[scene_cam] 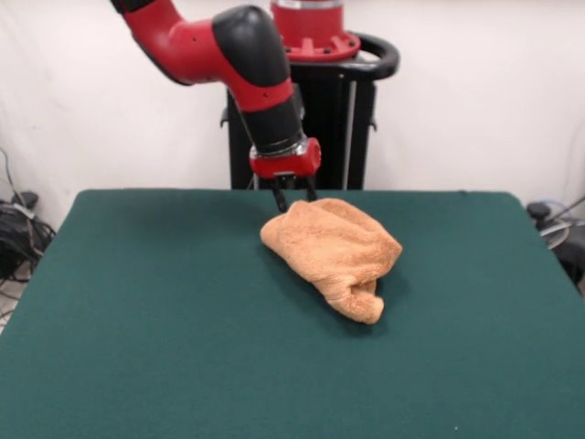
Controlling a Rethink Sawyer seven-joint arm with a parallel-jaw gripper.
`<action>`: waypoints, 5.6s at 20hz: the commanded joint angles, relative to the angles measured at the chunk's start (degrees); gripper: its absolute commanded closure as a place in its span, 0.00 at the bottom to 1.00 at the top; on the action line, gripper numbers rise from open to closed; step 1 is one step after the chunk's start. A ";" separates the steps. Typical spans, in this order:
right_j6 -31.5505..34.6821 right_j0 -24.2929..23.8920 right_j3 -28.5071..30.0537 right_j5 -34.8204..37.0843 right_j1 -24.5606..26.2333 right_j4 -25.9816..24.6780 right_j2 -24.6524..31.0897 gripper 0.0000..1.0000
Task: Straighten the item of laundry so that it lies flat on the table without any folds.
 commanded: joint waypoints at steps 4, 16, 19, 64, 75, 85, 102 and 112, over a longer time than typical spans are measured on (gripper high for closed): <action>13.45 -0.56 -1.95 -4.23 3.40 1.48 5.55 0.00; 13.73 -0.40 0.34 -1.13 1.39 3.82 5.32 0.00; 14.05 -0.20 1.45 0.20 0.64 4.89 4.96 0.00; 9.98 5.84 -2.67 -9.14 -5.37 0.45 1.05 0.00; 8.40 9.78 -3.81 -6.12 -5.99 1.59 -4.19 0.00; 7.74 12.63 -4.91 -3.00 -7.27 2.84 -6.96 0.00; 8.54 13.32 -5.27 -1.99 -7.47 2.71 -7.55 0.00; 8.40 13.53 -5.82 -1.43 -7.13 2.75 -7.58 0.00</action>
